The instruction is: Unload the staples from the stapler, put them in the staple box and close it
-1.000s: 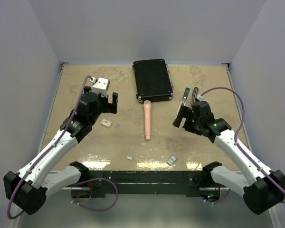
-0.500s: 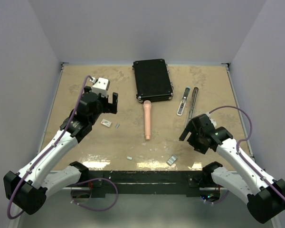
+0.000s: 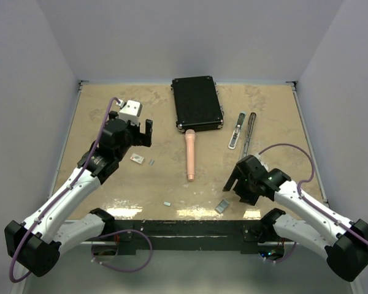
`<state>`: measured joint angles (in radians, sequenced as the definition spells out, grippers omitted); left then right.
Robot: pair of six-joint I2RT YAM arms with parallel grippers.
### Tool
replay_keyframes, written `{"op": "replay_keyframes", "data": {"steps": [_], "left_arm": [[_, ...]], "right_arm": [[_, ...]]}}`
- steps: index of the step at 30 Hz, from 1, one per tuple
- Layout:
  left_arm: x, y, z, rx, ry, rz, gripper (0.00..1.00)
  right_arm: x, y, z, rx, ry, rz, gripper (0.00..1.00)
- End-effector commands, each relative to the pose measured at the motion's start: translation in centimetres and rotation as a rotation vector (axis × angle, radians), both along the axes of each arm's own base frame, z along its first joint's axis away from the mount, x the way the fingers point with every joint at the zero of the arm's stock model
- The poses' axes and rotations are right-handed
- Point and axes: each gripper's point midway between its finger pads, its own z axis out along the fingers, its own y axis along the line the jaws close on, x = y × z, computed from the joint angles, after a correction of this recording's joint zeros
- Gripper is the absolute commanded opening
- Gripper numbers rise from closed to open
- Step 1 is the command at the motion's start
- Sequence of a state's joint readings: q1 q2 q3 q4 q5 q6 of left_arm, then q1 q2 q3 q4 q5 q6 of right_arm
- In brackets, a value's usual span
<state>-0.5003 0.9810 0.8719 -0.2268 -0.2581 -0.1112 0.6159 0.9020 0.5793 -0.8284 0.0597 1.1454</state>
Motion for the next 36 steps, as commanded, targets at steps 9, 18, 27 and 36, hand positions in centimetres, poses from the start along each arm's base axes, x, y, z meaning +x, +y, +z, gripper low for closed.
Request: {"op": "replay_keyframes", "data": {"steps": [9,18,27,36], "left_arm": [[0.2,0.0,0.8,-0.005,-0.025,0.001,1.0],[0.2,0.4,1.1,-0.009,-0.042,0.02,1.0],[0.2,0.5,1.3,-0.011,-0.049,0.031,1.0],[0.2,0.7,1.5,-0.011,-0.054,0.035,1.0]], "right_arm": [[-1.0,2.6,-1.3,0.185,-0.008,0.007,0.82],[-1.5,3.1,-1.5,0.266,-0.043,0.004,0.83],[-1.2,3.2,-1.5,0.264,-0.045,-0.004,0.83],[-1.4,2.8,-1.6,0.246,-0.042,-0.023,0.84]]}}
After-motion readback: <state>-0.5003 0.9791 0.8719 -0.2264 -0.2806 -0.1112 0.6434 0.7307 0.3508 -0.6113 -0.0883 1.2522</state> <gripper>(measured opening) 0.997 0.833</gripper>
